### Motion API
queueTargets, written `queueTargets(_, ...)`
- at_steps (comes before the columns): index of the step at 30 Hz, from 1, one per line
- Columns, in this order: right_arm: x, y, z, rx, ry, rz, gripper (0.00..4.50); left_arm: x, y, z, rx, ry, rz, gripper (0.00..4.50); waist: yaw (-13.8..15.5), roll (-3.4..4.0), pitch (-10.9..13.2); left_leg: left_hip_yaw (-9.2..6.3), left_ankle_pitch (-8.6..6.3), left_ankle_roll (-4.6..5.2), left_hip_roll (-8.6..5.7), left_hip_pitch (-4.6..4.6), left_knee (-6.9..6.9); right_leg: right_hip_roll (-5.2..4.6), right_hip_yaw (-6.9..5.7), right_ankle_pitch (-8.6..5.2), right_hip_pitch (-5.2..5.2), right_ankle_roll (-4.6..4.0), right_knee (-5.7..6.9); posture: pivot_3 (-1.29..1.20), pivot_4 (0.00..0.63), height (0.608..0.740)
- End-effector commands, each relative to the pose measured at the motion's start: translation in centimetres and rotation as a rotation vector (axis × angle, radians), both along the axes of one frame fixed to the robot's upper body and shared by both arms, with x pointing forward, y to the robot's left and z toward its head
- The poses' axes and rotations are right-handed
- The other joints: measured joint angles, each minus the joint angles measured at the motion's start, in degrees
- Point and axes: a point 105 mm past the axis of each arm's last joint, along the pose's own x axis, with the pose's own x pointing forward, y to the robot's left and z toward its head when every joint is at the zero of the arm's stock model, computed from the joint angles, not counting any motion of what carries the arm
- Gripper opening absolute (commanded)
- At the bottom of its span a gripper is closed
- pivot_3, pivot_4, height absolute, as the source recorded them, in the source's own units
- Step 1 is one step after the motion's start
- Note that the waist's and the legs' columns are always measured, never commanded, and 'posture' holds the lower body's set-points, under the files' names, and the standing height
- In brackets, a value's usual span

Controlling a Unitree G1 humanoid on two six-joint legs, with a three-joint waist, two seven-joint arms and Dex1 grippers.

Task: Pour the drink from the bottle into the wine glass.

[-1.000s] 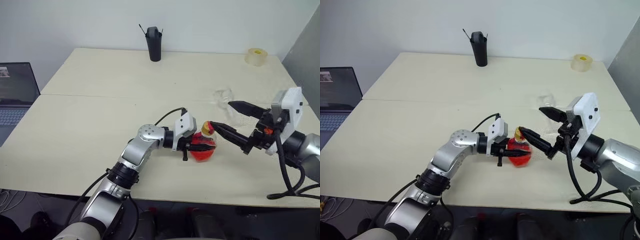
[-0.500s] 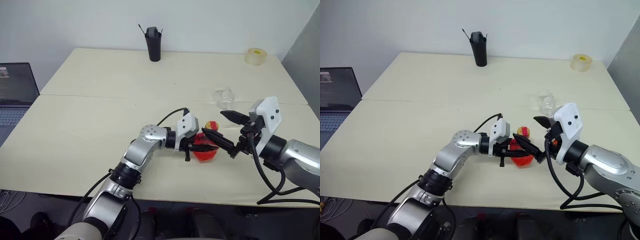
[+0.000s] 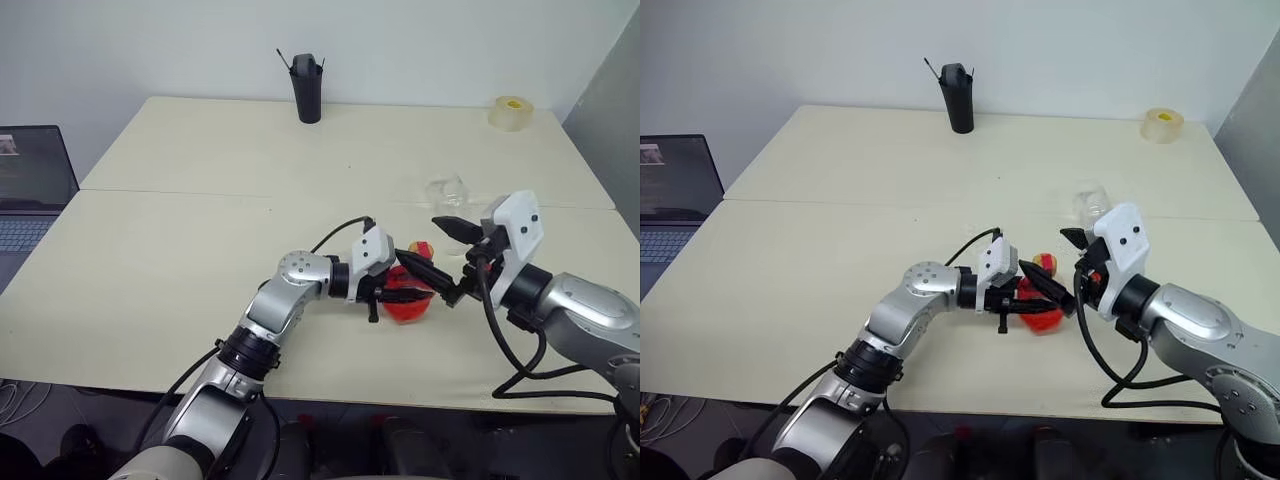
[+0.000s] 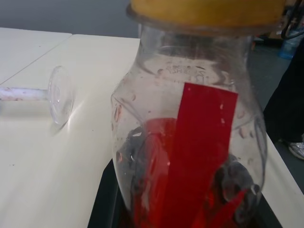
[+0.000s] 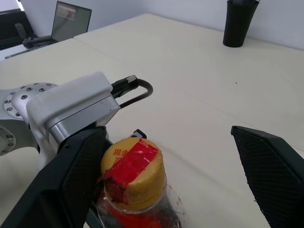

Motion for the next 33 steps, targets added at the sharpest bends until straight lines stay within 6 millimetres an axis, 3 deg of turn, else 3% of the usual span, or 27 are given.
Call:
queueTargets(1,0.1,-0.1,1.1,0.008,-0.056,-0.003,4.50,-0.5,-0.4,1.2,-0.028,-0.048,-0.025,0.99,0.00,0.00,0.00,0.00,0.00,0.00,0.00,0.00,0.00,0.00,0.00,0.00,0.00,0.00,0.00,0.00,0.150,0.740)
queueTargets(11,0.6,-1.8,0.7,0.013,-0.032,-0.043,4.50,-0.4,-0.4,1.3,-0.029,-0.051,-0.022,0.99,0.03,0.00,0.00,0.00,0.00,0.00,0.00,0.00,0.00,0.00,-0.01,0.00,0.00,0.00,0.00,0.00,0.150,0.740)
queueTargets(23,-2.6,-3.4,0.3,-0.009,0.016,0.018,4.50,-0.4,-0.1,1.2,-0.027,-0.046,-0.015,0.99,0.08,0.00,0.00,0.03,-0.01,0.01,-0.01,0.00,-0.01,0.00,0.01,0.00,0.00,0.00,0.01,0.00,0.150,0.740)
queueTargets(33,-3.9,-1.3,1.1,0.037,0.022,0.143,4.50,-0.5,-0.2,1.2,-0.028,-0.049,-0.018,0.99,0.01,0.00,0.00,0.06,-0.01,0.01,0.00,0.02,-0.01,0.17,0.04,0.00,0.01,0.00,0.02,0.00,0.150,0.740)
